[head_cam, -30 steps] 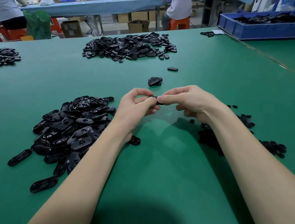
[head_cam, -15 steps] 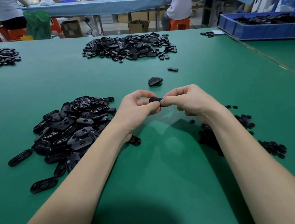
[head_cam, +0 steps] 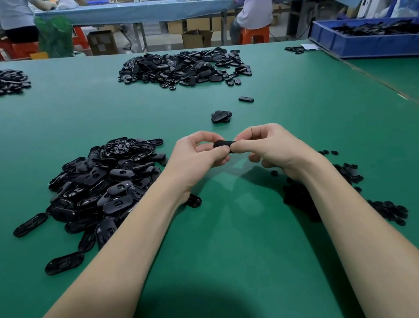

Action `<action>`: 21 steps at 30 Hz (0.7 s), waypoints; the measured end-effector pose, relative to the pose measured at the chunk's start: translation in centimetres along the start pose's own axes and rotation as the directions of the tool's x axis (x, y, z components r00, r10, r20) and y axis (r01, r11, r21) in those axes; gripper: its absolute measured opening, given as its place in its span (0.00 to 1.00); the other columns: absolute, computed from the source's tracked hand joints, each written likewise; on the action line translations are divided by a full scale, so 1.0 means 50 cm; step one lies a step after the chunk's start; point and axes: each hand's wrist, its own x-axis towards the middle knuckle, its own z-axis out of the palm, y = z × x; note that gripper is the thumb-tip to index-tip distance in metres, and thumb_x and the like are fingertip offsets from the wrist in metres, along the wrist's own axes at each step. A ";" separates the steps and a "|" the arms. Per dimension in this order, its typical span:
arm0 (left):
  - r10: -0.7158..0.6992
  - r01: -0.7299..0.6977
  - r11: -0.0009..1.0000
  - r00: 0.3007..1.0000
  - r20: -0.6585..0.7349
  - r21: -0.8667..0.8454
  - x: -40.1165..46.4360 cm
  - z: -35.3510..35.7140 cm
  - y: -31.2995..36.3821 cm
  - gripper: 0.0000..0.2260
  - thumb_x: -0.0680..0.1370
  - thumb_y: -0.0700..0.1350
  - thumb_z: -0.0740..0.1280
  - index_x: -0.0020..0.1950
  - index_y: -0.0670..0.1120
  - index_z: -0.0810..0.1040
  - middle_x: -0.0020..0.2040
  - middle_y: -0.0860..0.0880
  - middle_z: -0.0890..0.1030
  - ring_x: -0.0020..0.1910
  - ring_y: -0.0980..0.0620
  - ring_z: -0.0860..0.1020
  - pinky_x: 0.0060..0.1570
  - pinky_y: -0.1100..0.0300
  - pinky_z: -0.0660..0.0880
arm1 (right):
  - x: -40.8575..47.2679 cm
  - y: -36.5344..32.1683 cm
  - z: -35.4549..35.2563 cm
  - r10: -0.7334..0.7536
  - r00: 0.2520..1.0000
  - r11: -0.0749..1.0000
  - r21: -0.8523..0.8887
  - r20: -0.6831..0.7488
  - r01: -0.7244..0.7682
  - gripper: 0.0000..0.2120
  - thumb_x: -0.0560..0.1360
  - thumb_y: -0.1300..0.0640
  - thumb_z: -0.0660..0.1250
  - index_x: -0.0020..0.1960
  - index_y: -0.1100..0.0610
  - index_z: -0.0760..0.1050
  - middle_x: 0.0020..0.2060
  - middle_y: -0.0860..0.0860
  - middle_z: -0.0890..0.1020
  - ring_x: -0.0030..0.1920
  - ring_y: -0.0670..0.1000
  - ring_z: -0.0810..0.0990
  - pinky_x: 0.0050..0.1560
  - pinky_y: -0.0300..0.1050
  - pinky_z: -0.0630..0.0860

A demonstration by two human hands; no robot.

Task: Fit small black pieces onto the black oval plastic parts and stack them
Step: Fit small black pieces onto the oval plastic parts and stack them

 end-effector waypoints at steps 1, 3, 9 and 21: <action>-0.010 0.010 1.000 1.000 0.010 -0.012 0.001 -0.003 0.000 0.06 0.77 0.34 0.72 0.50 0.43 0.79 0.43 0.45 0.86 0.39 0.53 0.84 0.52 0.61 0.81 | -0.002 0.001 -0.001 -0.006 1.000 1.000 -0.015 0.010 0.006 0.06 0.71 0.52 0.77 0.41 0.50 0.81 0.32 0.42 0.79 0.31 0.44 0.73 0.27 0.34 0.64; -0.012 0.013 0.999 1.000 0.013 -0.044 0.003 -0.007 0.000 0.06 0.76 0.33 0.72 0.49 0.43 0.80 0.44 0.44 0.86 0.39 0.52 0.84 0.49 0.63 0.81 | -0.004 0.002 0.000 -0.025 1.000 0.999 -0.023 0.017 0.025 0.06 0.71 0.51 0.78 0.40 0.50 0.81 0.33 0.43 0.79 0.31 0.44 0.73 0.29 0.36 0.65; -0.026 0.036 0.985 0.998 0.063 -0.170 0.004 -0.011 0.004 0.07 0.76 0.31 0.71 0.52 0.41 0.81 0.41 0.45 0.86 0.39 0.52 0.84 0.47 0.64 0.80 | -0.006 -0.001 0.005 -0.071 0.997 0.996 0.048 -0.015 0.071 0.04 0.73 0.56 0.77 0.42 0.53 0.83 0.32 0.45 0.81 0.30 0.43 0.76 0.28 0.33 0.70; 0.001 -0.002 0.983 1.000 -0.003 -0.183 0.001 0.016 0.000 0.06 0.77 0.30 0.69 0.50 0.40 0.81 0.40 0.45 0.84 0.35 0.55 0.83 0.44 0.67 0.79 | -0.003 -0.005 0.020 -0.115 0.991 0.989 0.083 -0.067 0.120 0.10 0.67 0.57 0.77 0.37 0.54 0.75 0.23 0.41 0.72 0.23 0.43 0.66 0.27 0.35 0.65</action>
